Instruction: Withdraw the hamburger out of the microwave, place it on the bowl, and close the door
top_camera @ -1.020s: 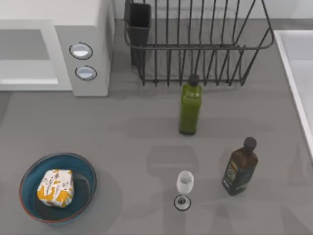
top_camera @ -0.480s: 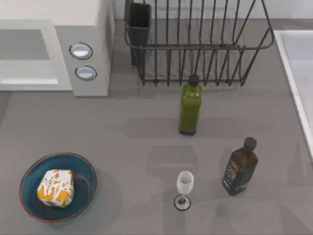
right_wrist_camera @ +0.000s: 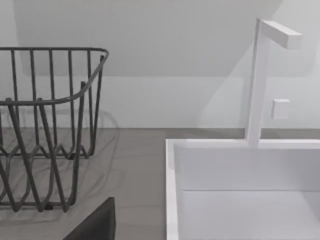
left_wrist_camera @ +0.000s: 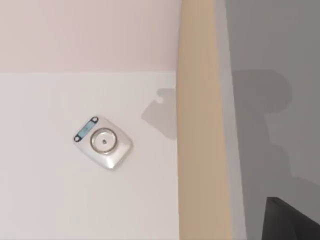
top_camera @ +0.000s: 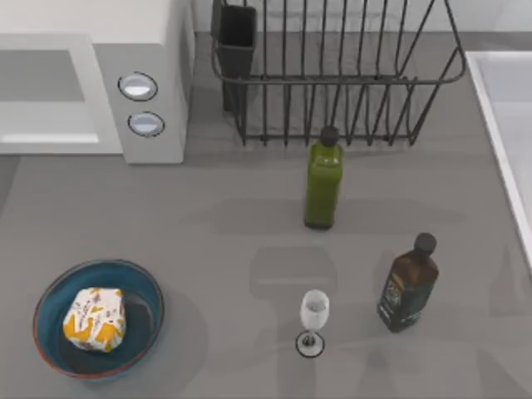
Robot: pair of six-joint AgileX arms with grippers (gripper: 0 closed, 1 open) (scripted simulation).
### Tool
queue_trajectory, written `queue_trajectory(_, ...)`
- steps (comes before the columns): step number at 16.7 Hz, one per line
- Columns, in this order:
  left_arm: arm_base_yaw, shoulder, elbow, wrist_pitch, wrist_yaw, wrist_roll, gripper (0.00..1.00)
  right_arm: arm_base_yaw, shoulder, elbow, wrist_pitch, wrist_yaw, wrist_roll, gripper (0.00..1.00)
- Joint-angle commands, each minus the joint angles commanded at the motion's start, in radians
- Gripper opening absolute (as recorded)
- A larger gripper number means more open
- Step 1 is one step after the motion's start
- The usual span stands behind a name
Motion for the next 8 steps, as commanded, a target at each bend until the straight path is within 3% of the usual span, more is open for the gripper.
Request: queue_trajectory(8, -0.026, -0.038, -0.048, 0.03, -0.011, -0.024, 0.0, 0.0, 0.0, 0.0, 0.0, 0.0, 0.0, 1.0)
